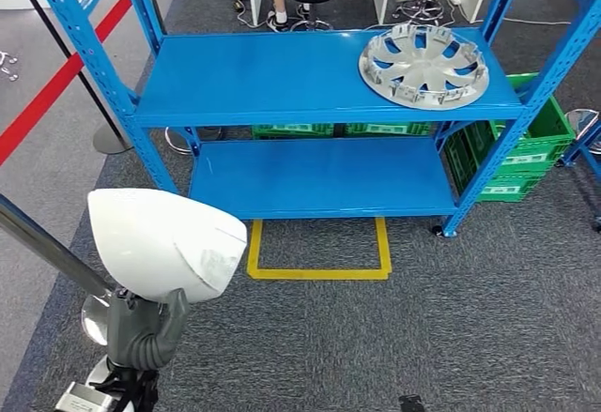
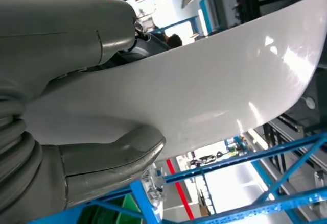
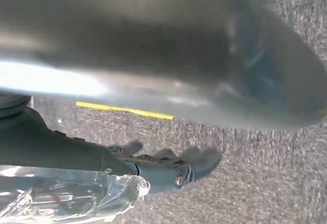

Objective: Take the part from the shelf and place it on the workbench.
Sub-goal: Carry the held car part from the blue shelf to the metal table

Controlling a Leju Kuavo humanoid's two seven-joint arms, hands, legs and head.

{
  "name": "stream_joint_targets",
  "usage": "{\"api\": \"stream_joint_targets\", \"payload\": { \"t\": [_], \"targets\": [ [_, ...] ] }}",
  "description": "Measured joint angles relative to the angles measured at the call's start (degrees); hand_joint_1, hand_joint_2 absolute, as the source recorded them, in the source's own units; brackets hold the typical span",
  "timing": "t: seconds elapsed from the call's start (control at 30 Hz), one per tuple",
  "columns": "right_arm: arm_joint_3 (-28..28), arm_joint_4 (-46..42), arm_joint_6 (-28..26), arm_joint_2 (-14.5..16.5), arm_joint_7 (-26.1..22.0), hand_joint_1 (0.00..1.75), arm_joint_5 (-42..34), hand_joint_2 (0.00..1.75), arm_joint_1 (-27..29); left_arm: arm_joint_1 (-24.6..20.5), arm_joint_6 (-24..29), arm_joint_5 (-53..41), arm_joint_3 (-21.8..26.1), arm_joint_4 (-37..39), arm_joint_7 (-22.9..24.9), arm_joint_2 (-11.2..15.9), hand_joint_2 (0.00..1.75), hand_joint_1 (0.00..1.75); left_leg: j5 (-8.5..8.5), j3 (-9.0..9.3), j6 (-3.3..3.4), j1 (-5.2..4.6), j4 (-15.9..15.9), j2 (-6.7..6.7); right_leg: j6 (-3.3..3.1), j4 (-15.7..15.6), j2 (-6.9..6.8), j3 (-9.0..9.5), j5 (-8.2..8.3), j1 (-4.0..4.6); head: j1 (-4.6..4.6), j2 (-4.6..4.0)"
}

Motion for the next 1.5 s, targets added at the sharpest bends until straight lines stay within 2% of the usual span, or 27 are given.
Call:
{"api": "stream_joint_targets", "payload": {
  "t": [0.07, 0.13, 0.2, 0.23, 0.27, 0.3, 0.37, 0.43, 0.5, 0.57, 0.63, 0.7, 0.73, 0.77, 0.8, 0.87, 0.93, 1.03, 1.07, 1.13, 1.2, 1.23, 1.27, 1.3, 1.37, 1.43, 1.5],
  "targets": [
    [0.0, 0.0, 0.0, 0.0, 0.0, 0.0, 0.0, 0.0, 0.1, 0.1, 0.0, 0.0, 0.1, 0.0, 0.0, 0.0, 1.75, 1.75, -0.91, -0.83, -0.64, 0.08, 0.7, -0.02, -0.96, 0.2, -0.17, -1.21, 0.94, -0.11, -0.07, 0.0],
    [0.0, 0.0, 0.0, 0.0, 0.0, 0.0, 0.0, 0.0, 0.1, 0.2, 0.0, 0.0, 0.2, 0.0, 0.0, 0.0, 1.75, 1.75, -5.94, -2.53, -1.3, 0.19, 5.2, -0.02, -1.78, 0.2, -0.37, -2.54, 2.27, -0.23, -0.37, -0.01],
    [0.0, 0.0, 0.0, 0.0, 0.0, 0.0, 0.0, 0.0, 0.2, 0.2, 0.0, 0.0, 0.2, 0.0, 0.0, 0.0, 1.75, 1.75, -11.23, -4.34, -1.68, 0.29, 12.8, 0.0, -2.05, 0.3, -0.44, -4.08, 3.57, -0.12, -0.52, -0.01],
    [0.0, 0.0, 0.0, 0.0, 0.0, 0.0, 0.0, 0.0, 0.2, 0.3, 0.0, 0.0, 0.2, 0.0, 0.0, 0.0, 1.75, 1.75, -12.04, -4.64, -1.7, 0.29, 15.7, -0.01, -2.07, 0.4, -0.5, -4.91, 4.18, -0.03, -0.52, -0.01],
    [0.0, 0.0, 0.0, 0.0, 0.0, 0.0, 0.0, 0.0, 0.2, 0.3, 0.0, 0.0, 0.2, 0.0, 0.0, 0.0, 1.75, 1.75, -11.55, -4.19, -1.61, 0.29, 16.9, -0.01, -2.08, 0.4, -0.55, -5.75, 4.77, 0.08, -0.51, -0.01],
    [0.0, 0.0, 0.0, 0.0, 0.0, 0.0, 0.0, 0.0, 0.2, 0.3, 0.0, 0.0, 0.2, 0.0, 0.0, 0.0, 1.75, 1.75, -10.17, -2.79, -1.39, 0.27, 16.2, -0.01, -2.08, 0.4, -0.57, -6.53, 5.34, 0.21, -0.52, -0.01],
    [0.0, 0.0, 0.0, 0.0, 0.0, 0.0, 0.0, 0.0, 0.2, 0.2, 0.0, 0.0, 0.2, 0.0, 0.0, 0.1, 1.75, 1.75, -7.57, 2.58, -0.65, 0.08, 9.7, -0.01, -2.01, 0.4, -0.55, -7.71, 6.37, 0.46, -0.51, -0.01],
    [0.0, 0.0, 0.0, 0.0, 0.0, 0.0, 0.0, 0.0, 0.2, 0.0, 0.0, 0.0, 0.2, -0.1, 0.0, 0.0, 1.75, 1.75, -7.57, 7.81, 0.13, -0.22, 1.9, 0.0, -1.69, 0.5, -0.54, -8.51, 7.35, 0.66, -0.46, -0.01],
    [0.0, 0.0, 0.0, 0.0, 0.1, 0.0, 0.0, 0.0, 0.2, 0.0, -0.1, 0.2, 0.2, -0.2, 0.0, 0.0, 1.75, 1.75, -7.95, 9.18, 0.59, -0.48, -1.5, 0.0, -1.11, 0.5, -0.59, -9.25, 8.52, 0.61, -0.45, -0.01],
    [0.0, 0.0, 0.3, 0.0, 0.8, 0.0, 0.1, 0.0, 0.3, 0.0, -1.0, 1.1, 0.2, -0.2, 0.0, 0.0, 1.75, 1.75, -6.97, 8.35, 1.01, -0.3, -2.0, 0.16, -0.48, 0.8, -0.49, -10.26, 8.39, 0.49, -0.49, -0.01],
    [0.0, 0.0, 0.8, 0.0, 1.8, 0.0, 0.3, 0.0, 0.5, 0.0, -2.3, 2.2, 0.4, -0.4, 0.0, 0.0, 1.75, 1.75, -5.77, 7.4, 1.5, 0.0, -2.3, 0.34, 0.19, 4.7, -0.33, -11.9, 4.47, 0.34, -0.24, -0.01],
    [0.0, 0.0, 1.1, 0.0, 2.2, 0.0, 0.5, 0.0, 0.6, 0.0, -3.4, 2.6, 0.7, -0.6, 0.0, -0.1, 1.75, 1.75, -4.83, 6.22, 1.69, 0.01, -2.1, 0.44, 0.79, 12.6, -0.31, -13.81, -0.65, 0.1, 0.04, -0.01],
    [0.0, 0.0, 1.2, 0.0, 2.3, 0.0, 0.5, 0.0, 0.5, 0.0, -3.9, 2.6, 0.9, -0.6, 0.0, -0.1, 1.75, 1.75, -4.44, 5.56, 1.64, 0.02, -1.8, 0.5, 1.0, 15.7, -0.32, -14.26, -1.97, 0.0, 0.05, -0.01],
    [0.0, 0.0, 1.3, 0.0, 2.3, 0.0, 0.5, 0.0, 0.5, 0.0, -4.4, 2.6, 1.1, -0.6, 0.0, -0.2, 1.75, 1.75, -4.1, 4.83, 1.56, 0.06, -1.5, 0.55, 1.16, 17.0, -0.32, -13.85, -2.09, -0.07, 0.04, -0.01],
    [0.0, 0.0, 1.3, 0.0, 2.3, 0.0, 0.5, 0.0, 0.5, 0.0, -4.8, 2.7, 1.4, -0.6, 0.0, -0.4, 1.75, 1.75, -3.79, 4.04, 1.43, 0.13, -1.0, 0.56, 1.3, 16.1, -0.32, -12.38, -1.17, -0.16, 0.05, -0.01],
    [0.0, 0.0, 1.7, 0.0, 2.3, 0.0, 0.4, 0.0, 0.4, 0.0, -6.2, 3.3, 2.3, -0.6, 0.0, -0.8, 1.75, 1.75, -3.21, 2.35, 0.92, 0.32, 0.0, 0.48, 1.72, 9.3, -0.25, -7.14, 0.85, -0.36, 0.05, -0.01],
    [0.0, 0.0, 2.2, 0.1, 2.3, 0.0, 0.4, 0.0, 0.2, -0.1, -7.7, 3.9, 3.3, -0.6, 0.0, -1.3, 1.75, 1.75, -2.61, 1.09, 0.3, 0.31, 1.0, 0.35, 1.42, 3.5, 0.22, -3.33, 1.27, -0.39, 0.05, -0.01],
    [0.0, 0.0, 2.5, 0.3, 2.3, 0.0, 0.3, 0.0, 0.2, -0.1, -8.8, 4.0, 4.4, -0.6, 0.0, -1.9, 1.75, 1.75, -1.47, 0.22, -0.47, 0.2, 1.4, 0.23, -0.14, 2.8, 0.57, -3.86, 1.66, -0.32, -0.09, -0.01],
    [0.0, 0.0, 2.5, 0.3, 2.4, 0.0, 0.2, 0.0, 0.2, -0.1, -9.0, 4.0, 4.7, -0.6, 0.0, -2.0, 1.75, 1.75, -1.89, -0.26, -0.76, 0.25, 1.7, 0.22, -0.69, 2.9, 0.52, -4.48, 2.13, -0.34, -0.12, -0.01],
    [0.0, 0.0, 2.5, 0.3, 2.4, 0.0, 0.0, 0.0, 0.1, -0.1, -9.4, 3.8, 5.0, -0.6, 0.0, -2.3, 1.75, 1.75, -5.86, -1.77, -1.33, 0.33, 4.8, 0.21, -1.69, 2.8, 0.37, -6.09, 3.46, -0.44, -0.3, -0.01],
    [0.0, 0.0, 2.4, 0.3, 2.5, 0.0, -0.1, 0.0, 0.0, -0.2, -9.5, 3.5, 5.2, -0.6, 0.0, -2.7, 1.75, 1.75, -11.8, -3.65, -1.67, 0.37, 11.8, 0.24, -2.14, 2.8, 0.28, -7.82, 4.86, -0.32, -0.51, -0.01],
    [0.0, 0.0, 2.4, 0.3, 2.5, 0.0, -0.1, 0.0, 0.0, -0.2, -9.7, 3.6, 5.2, -0.6, 0.0, -2.9, 1.75, 1.75, -13.31, -4.24, -1.68, 0.37, 15.4, 0.24, -2.24, 2.8, 0.24, -8.77, 5.54, -0.22, -0.59, -0.01],
    [0.0, 0.0, 2.3, 0.3, 2.4, 0.0, 0.0, 0.0, 0.1, -0.2, -10.1, 4.0, 5.4, -0.6, 0.0, -3.0, 1.75, 1.75, -13.36, -4.33, -1.58, 0.36, 17.8, 0.24, -2.33, 2.8, 0.18, -9.7, 6.2, -0.1, -0.59, -0.01],
    [0.0, 0.0, 2.3, 0.3, 2.2, 0.0, 0.1, 0.0, 0.0, -0.2, -10.7, 4.5, 5.5, -0.6, 0.0, -3.2, 1.75, 1.75, -12.0, -3.7, -1.34, 0.31, 18.6, 0.24, -2.39, 2.8, 0.13, -10.63, 6.86, 0.06, -0.6, -0.01],
    [0.0, 0.0, 2.4, 0.3, 1.8, 0.0, 0.3, 0.0, 0.0, -0.2, -12.5, 5.6, 6.1, -0.6, 0.0, -3.4, 1.75, 1.75, -8.63, -0.08, -0.38, 0.04, 15.4, 0.24, -2.43, 2.8, 0.06, -12.24, 8.29, 0.39, -0.59, -0.01],
    [0.0, 0.0, 2.7, 0.3, 1.3, 0.0, 0.0, 0.0, 0.0, -0.2, -14.8, 6.5, 7.3, -0.9, 0.0, -3.9, 1.75, 1.75, -9.18, 6.34, 0.78, -0.5, 7.2, 0.34, -2.24, 2.9, 0.09, -13.33, 9.56, 0.75, -0.57, -0.01],
    [0.0, 0.0, 3.1, 0.3, 0.8, 0.0, -0.4, 0.0, 0.0, -0.2, -16.6, 7.0, 8.9, -1.1, 0.0, -4.5, 1.75, 1.75, -10.94, 10.16, 1.16, -1.0, 1.0, 0.41, -1.78, 2.6, 0.04, -13.8, 10.97, 0.77, -0.53, -0.01]
  ]
}}
